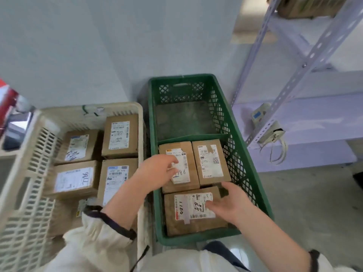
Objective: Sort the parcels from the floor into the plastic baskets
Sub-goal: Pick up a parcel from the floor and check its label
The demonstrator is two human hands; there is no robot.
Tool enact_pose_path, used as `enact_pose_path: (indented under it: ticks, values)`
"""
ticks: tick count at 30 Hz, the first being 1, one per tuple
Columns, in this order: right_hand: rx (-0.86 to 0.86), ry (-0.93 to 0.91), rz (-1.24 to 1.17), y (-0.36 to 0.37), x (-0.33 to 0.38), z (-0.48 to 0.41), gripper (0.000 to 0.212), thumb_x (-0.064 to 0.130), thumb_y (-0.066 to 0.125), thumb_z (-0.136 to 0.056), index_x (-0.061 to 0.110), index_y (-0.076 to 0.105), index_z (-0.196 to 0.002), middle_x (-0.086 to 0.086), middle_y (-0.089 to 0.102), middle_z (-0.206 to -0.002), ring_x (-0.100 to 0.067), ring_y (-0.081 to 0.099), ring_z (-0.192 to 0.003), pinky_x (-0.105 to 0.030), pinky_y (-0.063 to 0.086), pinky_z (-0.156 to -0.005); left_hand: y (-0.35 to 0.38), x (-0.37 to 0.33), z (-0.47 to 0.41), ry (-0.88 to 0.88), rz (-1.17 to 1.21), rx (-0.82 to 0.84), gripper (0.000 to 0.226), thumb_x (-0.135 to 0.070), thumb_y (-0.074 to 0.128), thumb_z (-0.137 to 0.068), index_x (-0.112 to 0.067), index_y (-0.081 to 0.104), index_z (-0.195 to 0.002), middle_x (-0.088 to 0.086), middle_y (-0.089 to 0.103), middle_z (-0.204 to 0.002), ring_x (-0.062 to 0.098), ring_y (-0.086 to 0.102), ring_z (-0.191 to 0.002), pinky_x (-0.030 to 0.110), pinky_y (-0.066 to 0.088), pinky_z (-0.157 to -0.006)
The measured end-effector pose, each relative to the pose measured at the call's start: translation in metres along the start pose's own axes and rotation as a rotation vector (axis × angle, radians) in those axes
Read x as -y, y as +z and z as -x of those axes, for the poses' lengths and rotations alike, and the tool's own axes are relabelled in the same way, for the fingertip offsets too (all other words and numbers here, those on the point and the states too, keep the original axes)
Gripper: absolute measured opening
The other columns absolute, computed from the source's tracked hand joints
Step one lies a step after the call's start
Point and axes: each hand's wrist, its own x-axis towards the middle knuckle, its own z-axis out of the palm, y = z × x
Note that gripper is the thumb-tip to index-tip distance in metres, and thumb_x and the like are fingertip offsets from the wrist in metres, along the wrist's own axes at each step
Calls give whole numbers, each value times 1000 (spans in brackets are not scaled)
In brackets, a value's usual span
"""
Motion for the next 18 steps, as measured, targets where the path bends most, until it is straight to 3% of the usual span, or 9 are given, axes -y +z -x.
enact_pose_path:
  ticks: [1,2,5,7,9,12,15,18]
  values:
    - [44,-55,15,-8,6,0,48,12,54,-93,11,38,-139,-15,43,-143,-31,43,-129,-25,51,-84,-19,2,18,-29,-6,-94,35,-38,51,-94,-31,52,-128,-10,61,-114,9,57,-96,29,50,-83]
    - [37,-196,205,-12,14,5,44,14,51,-95,12,40,-138,-13,44,-142,-28,45,-126,-32,48,-90,-35,6,40,-75,-20,-192,36,-38,49,-94,-31,51,-129,-10,61,-116,10,58,-98,30,51,-82]
    - [-52,-825,883,-18,39,13,43,26,52,-95,24,43,-137,2,43,-145,-11,40,-129,-29,32,-107,-61,18,118,-300,-103,-529,40,-37,49,-94,-27,49,-133,-6,60,-123,17,60,-104,32,49,-81]
    - [16,-1121,1351,-6,57,14,54,37,46,-96,27,29,-146,4,21,-156,-15,16,-144,-29,13,-115,-54,20,169,-440,-143,-672,45,-32,56,-91,-23,50,-134,-2,60,-124,22,60,-105,36,50,-82]
    - [68,-1258,1717,17,74,15,59,46,36,-97,32,11,-150,8,-7,-158,-19,-12,-146,-33,-3,-115,-32,19,214,-584,-141,-732,50,-26,64,-85,-19,53,-134,3,60,-125,26,59,-108,40,50,-86]
    - [154,-1441,1848,59,81,39,68,51,34,-96,33,-3,-150,10,-27,-146,-19,-30,-135,-39,-11,-109,3,12,271,-848,-80,-739,60,-27,67,-84,-21,46,-139,3,53,-134,28,53,-115,42,48,-91]
    - [253,-1600,1848,92,64,72,72,54,35,-94,32,-5,-150,8,-27,-146,-21,-29,-135,-41,-9,-111,32,1,329,-1054,-57,-762,62,-38,57,-89,-30,34,-145,-5,43,-141,21,46,-123,37,47,-88]
    - [358,-1632,1812,116,41,100,73,52,39,-93,32,-3,-150,6,-18,-155,-21,-23,-140,-42,-5,-114,54,-11,376,-1150,-44,-815,59,-36,59,-88,-26,39,-143,-2,51,-134,25,51,-113,38,48,-81]
